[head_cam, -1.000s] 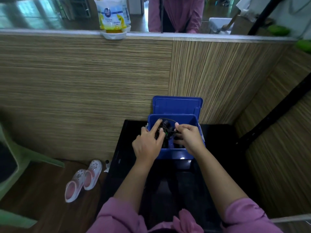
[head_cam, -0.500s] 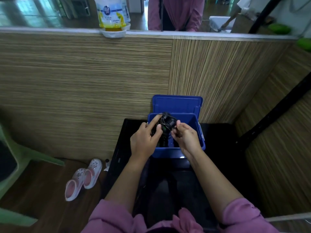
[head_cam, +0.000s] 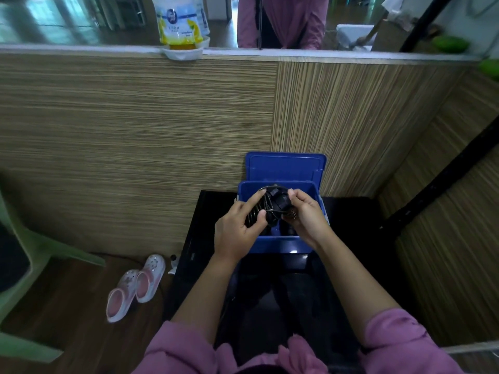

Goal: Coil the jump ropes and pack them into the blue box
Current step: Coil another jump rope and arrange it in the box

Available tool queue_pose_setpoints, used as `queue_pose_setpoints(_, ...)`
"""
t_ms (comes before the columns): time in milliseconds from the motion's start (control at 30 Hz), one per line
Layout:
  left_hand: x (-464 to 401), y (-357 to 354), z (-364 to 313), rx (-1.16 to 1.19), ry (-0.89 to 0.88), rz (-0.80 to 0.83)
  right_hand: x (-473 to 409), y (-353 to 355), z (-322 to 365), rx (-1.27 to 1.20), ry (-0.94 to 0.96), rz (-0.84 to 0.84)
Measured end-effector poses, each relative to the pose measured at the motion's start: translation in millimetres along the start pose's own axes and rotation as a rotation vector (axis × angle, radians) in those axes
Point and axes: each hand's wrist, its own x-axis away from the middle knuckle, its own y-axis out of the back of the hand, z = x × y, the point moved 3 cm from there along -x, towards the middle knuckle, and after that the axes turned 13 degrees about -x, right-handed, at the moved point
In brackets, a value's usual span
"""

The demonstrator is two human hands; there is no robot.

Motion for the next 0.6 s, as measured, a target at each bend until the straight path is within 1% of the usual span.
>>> queue_pose_setpoints(133,2,-1,1,-0.001,-0.028,-0.006,3,0,-2,-0.117,-0.055,0.038)
queue_pose_setpoints(300,8,-3,3,0.02,-0.049,-0.021,1,2,-5,-0.017,-0.05,-0.005)
queue_pose_setpoints(467,14,-9,6,0.063,-0.033,-0.026,-4,7,-9,0.024,-0.082,-0.058)
queue_pose_setpoints(533,15,-8,6,0.089,-0.027,-0.04,-5,7,-11,0.006,-0.135,-0.091)
queue_pose_setpoints(600,12,-8,5,0.082,-0.031,-0.047,-4,6,-16,-0.069,-0.237,-0.101)
